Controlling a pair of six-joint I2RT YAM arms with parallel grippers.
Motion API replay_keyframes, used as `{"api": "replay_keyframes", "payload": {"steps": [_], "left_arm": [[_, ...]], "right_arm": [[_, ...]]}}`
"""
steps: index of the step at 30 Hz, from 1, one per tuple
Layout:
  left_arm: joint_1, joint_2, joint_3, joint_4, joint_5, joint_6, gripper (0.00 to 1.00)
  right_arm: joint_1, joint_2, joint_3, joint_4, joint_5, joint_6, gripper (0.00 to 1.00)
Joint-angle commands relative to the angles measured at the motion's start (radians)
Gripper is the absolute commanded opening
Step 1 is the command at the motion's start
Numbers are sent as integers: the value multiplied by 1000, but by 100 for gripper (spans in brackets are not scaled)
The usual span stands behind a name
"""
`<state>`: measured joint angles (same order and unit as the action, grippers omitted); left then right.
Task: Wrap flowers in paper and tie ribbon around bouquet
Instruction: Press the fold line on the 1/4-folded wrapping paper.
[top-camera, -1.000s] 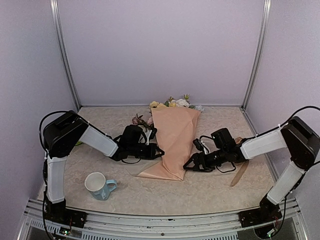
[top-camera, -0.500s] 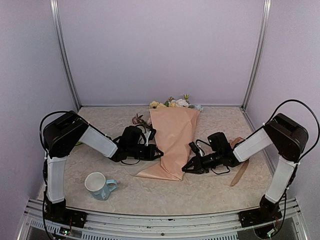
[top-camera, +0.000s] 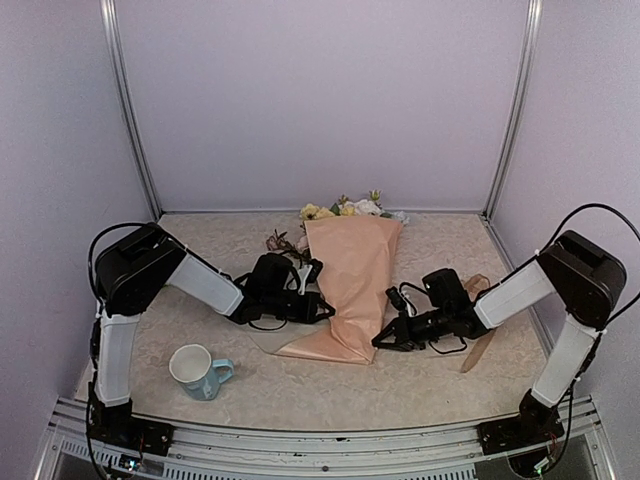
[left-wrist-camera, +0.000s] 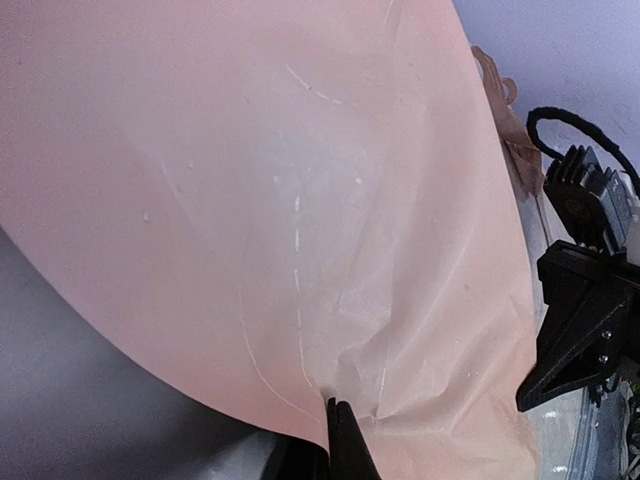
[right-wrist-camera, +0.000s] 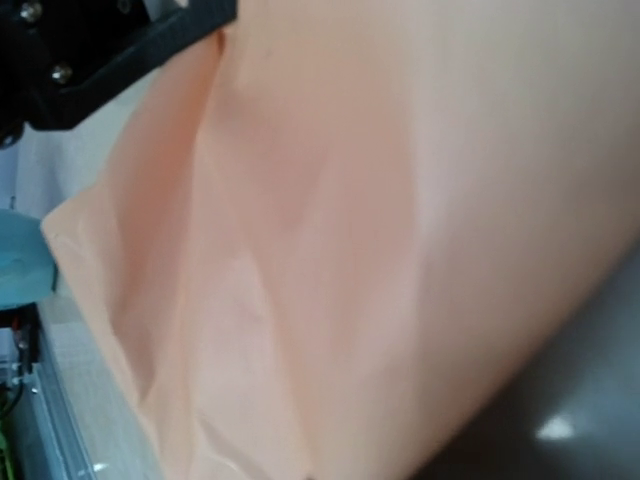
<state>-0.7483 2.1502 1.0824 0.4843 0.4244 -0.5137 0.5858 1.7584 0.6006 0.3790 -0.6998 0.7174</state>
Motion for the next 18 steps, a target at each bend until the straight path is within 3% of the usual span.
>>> {"api": "replay_keyframes", "payload": {"steps": [1, 11, 12, 13, 14, 16, 18], "left_arm": [[-20, 26, 22, -40, 25, 36, 0], [-57, 4, 7, -63, 72, 53, 0], [-56, 8, 7, -65, 70, 53, 0], [-54, 14, 8, -66, 70, 52, 0], [-53, 20, 6, -64, 74, 48, 0], [-51, 26, 1, -51, 84, 37, 0], [-51, 25, -7, -36, 90, 27, 0]], "right_arm": [[-11, -84, -73, -65, 39, -30, 0], [-11, -231, -145, -204, 61, -77, 0], [-11, -237, -145, -218, 54, -86, 9], [-11, -239, -135, -250, 56, -110, 26], [-11, -243, -113, -296, 62, -142, 36], [-11, -263, -43, -441, 113, -213, 45], [-11, -306, 30, -552, 172, -267, 48]]}}
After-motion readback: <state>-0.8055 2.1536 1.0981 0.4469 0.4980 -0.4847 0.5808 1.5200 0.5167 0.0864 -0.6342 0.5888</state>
